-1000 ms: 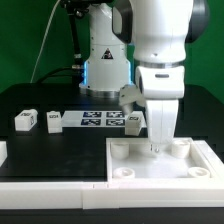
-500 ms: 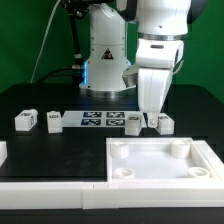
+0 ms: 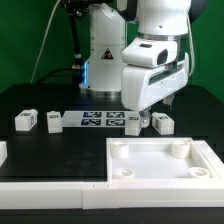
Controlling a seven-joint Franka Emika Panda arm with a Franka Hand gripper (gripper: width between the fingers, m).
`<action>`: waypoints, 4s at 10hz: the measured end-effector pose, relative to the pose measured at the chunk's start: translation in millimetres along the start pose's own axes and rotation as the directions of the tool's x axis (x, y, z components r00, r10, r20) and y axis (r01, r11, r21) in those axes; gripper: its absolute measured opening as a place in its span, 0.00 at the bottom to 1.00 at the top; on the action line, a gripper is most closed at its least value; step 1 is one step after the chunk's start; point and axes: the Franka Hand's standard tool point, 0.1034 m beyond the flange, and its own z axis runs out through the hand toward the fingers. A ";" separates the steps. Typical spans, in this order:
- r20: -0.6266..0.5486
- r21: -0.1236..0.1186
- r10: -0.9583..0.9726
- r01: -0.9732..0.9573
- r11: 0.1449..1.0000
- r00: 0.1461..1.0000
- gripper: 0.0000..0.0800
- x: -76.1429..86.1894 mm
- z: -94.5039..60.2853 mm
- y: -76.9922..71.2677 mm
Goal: Assemble one leg
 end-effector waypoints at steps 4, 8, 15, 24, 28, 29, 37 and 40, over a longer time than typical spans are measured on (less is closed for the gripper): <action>0.030 0.029 0.446 -0.447 0.894 0.895 0.81 -2.2 10.4 -31.6; 0.072 0.037 0.467 -0.470 0.882 0.881 0.81 -6.0 14.3 -40.0; 0.662 -0.008 0.396 -0.522 0.853 0.637 0.81 -16.0 17.1 -73.5; 0.811 0.045 0.264 -0.506 0.861 0.522 0.81 -29.0 51.5 -73.1; 0.811 0.045 0.264 -0.506 0.861 0.522 0.36 -29.0 51.6 -73.3; 0.811 0.045 0.264 -0.506 0.861 0.522 0.36 -29.0 51.7 -73.3; 0.839 0.025 0.256 -0.503 0.864 0.480 0.36 -10.9 -10.9 -65.7; 0.819 0.013 0.277 -0.498 0.867 0.502 0.36 -8.5 -31.1 -66.3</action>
Offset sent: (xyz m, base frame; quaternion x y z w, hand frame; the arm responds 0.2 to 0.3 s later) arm -0.0315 0.0162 -0.0085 0.0079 -0.0091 0.3102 0.9506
